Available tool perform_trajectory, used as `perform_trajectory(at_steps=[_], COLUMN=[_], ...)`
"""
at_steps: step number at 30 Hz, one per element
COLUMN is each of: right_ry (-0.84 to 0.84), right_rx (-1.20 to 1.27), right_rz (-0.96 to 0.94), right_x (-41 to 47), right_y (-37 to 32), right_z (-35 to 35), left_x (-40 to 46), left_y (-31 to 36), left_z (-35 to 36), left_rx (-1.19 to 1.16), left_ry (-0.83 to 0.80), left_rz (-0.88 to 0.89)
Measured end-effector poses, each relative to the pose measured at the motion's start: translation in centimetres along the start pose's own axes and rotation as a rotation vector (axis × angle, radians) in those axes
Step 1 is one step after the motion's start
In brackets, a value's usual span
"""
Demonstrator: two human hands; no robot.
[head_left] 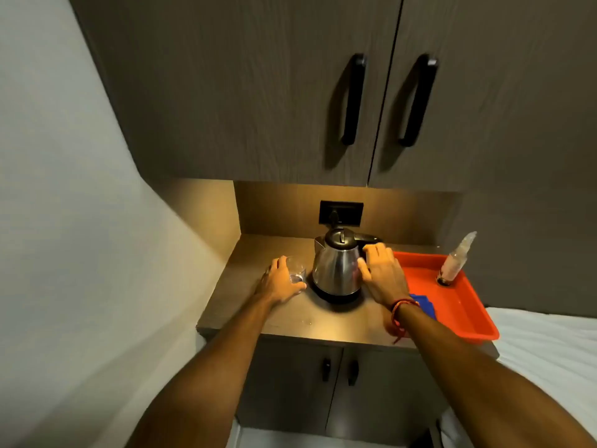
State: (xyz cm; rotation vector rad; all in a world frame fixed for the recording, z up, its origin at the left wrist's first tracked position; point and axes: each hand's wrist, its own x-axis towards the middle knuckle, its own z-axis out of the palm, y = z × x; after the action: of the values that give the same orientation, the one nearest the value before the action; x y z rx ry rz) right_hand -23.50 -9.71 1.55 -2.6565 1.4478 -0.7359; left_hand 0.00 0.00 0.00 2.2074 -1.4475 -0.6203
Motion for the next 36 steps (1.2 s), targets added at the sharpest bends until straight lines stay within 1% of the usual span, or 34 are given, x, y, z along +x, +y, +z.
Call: perform_trajectory(at_steps=[3,5,8,10,14,16,18,22,24,26,28,32,36], right_ry=[0.097,0.109,0.099,0.048,-0.032,-0.02,0.039,0.202,0.274,0.26,0.215,0.129,0.117], right_rx=[0.078,0.108,0.213,0.355,0.737,0.916,0.975,0.853,0.733,0.593,0.495,0.348,0.237], right_rz=[0.17,0.274,0.387,0.454,0.583,0.619,0.658,0.698,0.689,0.632,0.534,0.369,0.143], right_x=[2.3,3.6,5.3,6.4,7.8,8.3,8.6,9.0,10.1,11.6,13.1,14.9,15.6], right_y=[1.6,2.5,3.9,4.6,5.0,5.2,5.0,4.1,3.2,1.8,0.1,-3.3,-6.1], right_z=[1.0,1.5,2.6,3.3,4.5,5.3,5.9,7.2,7.0,6.5,5.9,5.5,5.5], left_x=[2.6,4.3,6.0,6.9,8.1,8.8,9.0,8.7,8.5,8.2,7.8,6.9,6.1], left_y=[-0.9,-1.5,-1.9,-2.1,-2.6,-2.8,-3.1,-3.9,-4.4,-5.1,-5.9,-7.1,-8.1], left_z=[0.7,1.5,2.5,3.1,4.3,4.9,5.5,5.8,5.4,4.5,3.8,2.7,2.0], left_rx=[-0.09,-0.109,-0.233,-0.337,-0.498,-0.574,-0.607,-0.587,-0.571,-0.555,-0.512,-0.451,-0.433], left_ry=[-0.006,-0.026,-0.002,0.012,0.061,0.099,0.145,0.216,0.228,0.255,0.298,0.339,0.355], left_rz=[-0.073,-0.098,-0.148,-0.183,-0.253,-0.274,-0.272,-0.223,-0.199,-0.182,-0.163,-0.139,-0.104])
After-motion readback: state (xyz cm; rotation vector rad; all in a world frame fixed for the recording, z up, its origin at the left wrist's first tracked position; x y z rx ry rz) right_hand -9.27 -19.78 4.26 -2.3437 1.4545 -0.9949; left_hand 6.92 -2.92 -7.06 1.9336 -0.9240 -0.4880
